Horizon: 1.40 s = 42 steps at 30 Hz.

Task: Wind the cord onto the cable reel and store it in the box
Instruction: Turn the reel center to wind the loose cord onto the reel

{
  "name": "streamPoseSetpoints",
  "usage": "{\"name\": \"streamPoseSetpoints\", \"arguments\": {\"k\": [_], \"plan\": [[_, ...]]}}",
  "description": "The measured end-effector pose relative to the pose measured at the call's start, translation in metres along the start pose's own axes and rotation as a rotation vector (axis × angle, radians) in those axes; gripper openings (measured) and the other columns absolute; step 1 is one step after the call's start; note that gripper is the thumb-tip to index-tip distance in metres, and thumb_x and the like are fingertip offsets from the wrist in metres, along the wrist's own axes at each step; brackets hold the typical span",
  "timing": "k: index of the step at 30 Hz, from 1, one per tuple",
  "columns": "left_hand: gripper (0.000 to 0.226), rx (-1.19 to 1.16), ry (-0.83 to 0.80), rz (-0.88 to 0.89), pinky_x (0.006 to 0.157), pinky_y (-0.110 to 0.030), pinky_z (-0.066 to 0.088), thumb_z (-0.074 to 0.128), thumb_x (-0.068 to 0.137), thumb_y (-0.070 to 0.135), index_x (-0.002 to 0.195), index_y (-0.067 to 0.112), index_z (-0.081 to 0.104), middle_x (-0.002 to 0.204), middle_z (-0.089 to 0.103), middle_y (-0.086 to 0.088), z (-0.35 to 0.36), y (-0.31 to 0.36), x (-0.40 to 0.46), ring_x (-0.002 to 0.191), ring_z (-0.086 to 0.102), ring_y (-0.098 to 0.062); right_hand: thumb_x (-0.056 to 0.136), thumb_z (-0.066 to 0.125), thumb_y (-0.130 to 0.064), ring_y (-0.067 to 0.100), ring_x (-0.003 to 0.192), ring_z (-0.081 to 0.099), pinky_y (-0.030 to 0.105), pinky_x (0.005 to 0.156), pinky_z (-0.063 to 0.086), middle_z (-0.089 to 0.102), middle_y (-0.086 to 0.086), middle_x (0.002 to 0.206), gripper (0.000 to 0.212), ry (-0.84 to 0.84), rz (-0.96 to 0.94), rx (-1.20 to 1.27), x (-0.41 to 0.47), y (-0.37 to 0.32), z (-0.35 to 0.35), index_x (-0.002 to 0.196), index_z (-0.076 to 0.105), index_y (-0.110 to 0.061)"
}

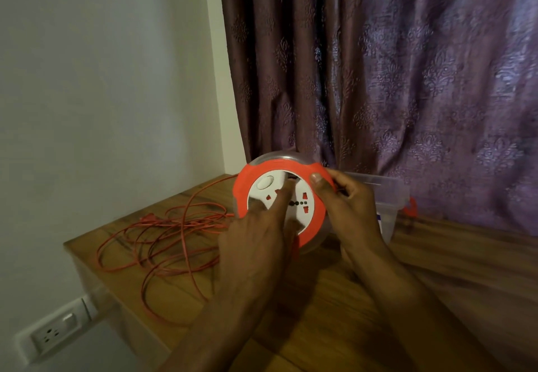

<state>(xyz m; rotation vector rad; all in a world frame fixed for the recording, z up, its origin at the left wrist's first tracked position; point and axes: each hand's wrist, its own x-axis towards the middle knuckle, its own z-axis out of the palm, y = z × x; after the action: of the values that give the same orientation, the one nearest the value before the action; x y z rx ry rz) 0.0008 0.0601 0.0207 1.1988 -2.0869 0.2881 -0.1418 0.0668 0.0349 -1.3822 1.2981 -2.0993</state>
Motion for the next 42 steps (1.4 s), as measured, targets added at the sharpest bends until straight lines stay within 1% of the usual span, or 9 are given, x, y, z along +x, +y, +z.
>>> {"name": "streamPoseSetpoints", "arguments": {"k": [4,13,15,19,23,27,33,37,42], "plan": [[0.082,0.076,-0.087,0.103,0.065,-0.044,0.055,0.069,0.076,0.027,0.136,0.049,0.018,0.145,0.029,-0.019,-0.002,0.004,-0.001,0.098,0.061,-0.039,0.088,0.07,-0.03,0.014,0.083,0.074,0.039,0.077,0.061,0.078,-0.007,0.087,0.011,0.005,0.023,-0.004,0.001,0.001,-0.005,0.081,0.073,-0.037],[0.028,0.05,-0.053,0.236,0.072,-0.051,0.055,0.071,0.073,0.019,0.099,0.031,0.068,0.141,0.042,-0.01,-0.015,0.005,0.006,0.111,0.055,-0.038,0.089,0.069,-0.031,0.015,0.082,0.075,0.042,0.08,0.061,0.078,-0.008,0.085,0.014,-0.02,0.049,-0.023,-0.002,0.001,-0.001,0.079,0.073,-0.039],[0.033,-0.037,-0.045,0.223,0.074,-0.047,0.056,0.066,0.075,0.015,0.102,0.034,0.066,0.146,0.038,-0.004,-0.014,0.002,0.003,0.112,0.055,-0.037,0.088,0.069,-0.033,0.014,0.08,0.075,0.042,0.078,0.062,0.078,-0.009,0.084,0.016,-0.006,0.054,-0.022,-0.001,0.001,-0.003,0.077,0.074,-0.042],[0.033,-0.183,0.14,0.134,0.056,-0.028,0.052,0.064,0.08,0.025,0.113,0.029,0.059,0.125,0.059,0.0,-0.019,-0.007,-0.006,0.08,0.066,-0.022,0.088,0.069,-0.034,0.014,0.08,0.074,0.043,0.078,0.062,0.078,-0.011,0.08,0.019,0.049,0.069,-0.013,0.001,0.0,-0.006,0.073,0.074,-0.044],[0.059,-0.052,0.1,0.025,0.051,-0.026,0.046,0.039,0.087,0.058,0.14,0.037,0.023,0.107,0.063,0.002,-0.018,-0.008,-0.008,0.071,0.061,-0.016,0.087,0.07,-0.035,0.012,0.081,0.074,0.042,0.078,0.062,0.077,-0.012,0.081,0.018,0.081,0.078,-0.015,-0.002,0.0,-0.002,0.072,0.072,-0.044],[0.071,0.04,0.035,0.012,0.048,-0.025,0.034,0.032,0.085,0.066,0.143,0.043,-0.001,0.097,0.063,0.002,-0.007,0.001,-0.007,0.071,0.059,-0.017,0.087,0.069,-0.036,0.017,0.084,0.073,0.047,0.081,0.061,0.075,-0.01,0.082,0.021,0.068,0.057,-0.017,-0.006,-0.001,0.004,0.071,0.071,-0.05],[0.069,0.048,-0.075,-0.02,0.064,-0.035,0.052,0.044,0.089,0.052,0.14,0.045,-0.003,0.124,0.055,-0.009,0.002,0.003,-0.001,0.089,0.063,-0.025,0.087,0.07,-0.032,0.015,0.087,0.074,0.044,0.08,0.062,0.076,-0.011,0.09,0.014,0.04,0.047,-0.026,-0.007,0.0,0.005,0.08,0.068,-0.044],[0.075,0.08,-0.081,0.082,0.063,-0.041,0.054,0.065,0.078,0.023,0.135,0.047,0.022,0.144,0.033,-0.02,-0.001,0.005,-0.001,0.093,0.063,-0.037,0.088,0.07,-0.028,0.015,0.085,0.074,0.042,0.08,0.062,0.077,-0.01,0.084,0.019,0.046,0.071,0.015,-0.006,0.001,0.002,0.074,0.072,-0.041],[0.035,0.093,-0.046,0.172,0.062,-0.049,0.056,0.075,0.07,0.02,0.102,0.031,0.065,0.142,0.041,-0.014,-0.006,0.007,0.001,0.099,0.061,-0.04,0.088,0.069,-0.03,0.008,0.076,0.075,0.035,0.07,0.063,0.077,-0.016,0.076,0.016,0.017,0.071,0.023,-0.006,0.001,0.003,0.076,0.071,-0.04]]}}
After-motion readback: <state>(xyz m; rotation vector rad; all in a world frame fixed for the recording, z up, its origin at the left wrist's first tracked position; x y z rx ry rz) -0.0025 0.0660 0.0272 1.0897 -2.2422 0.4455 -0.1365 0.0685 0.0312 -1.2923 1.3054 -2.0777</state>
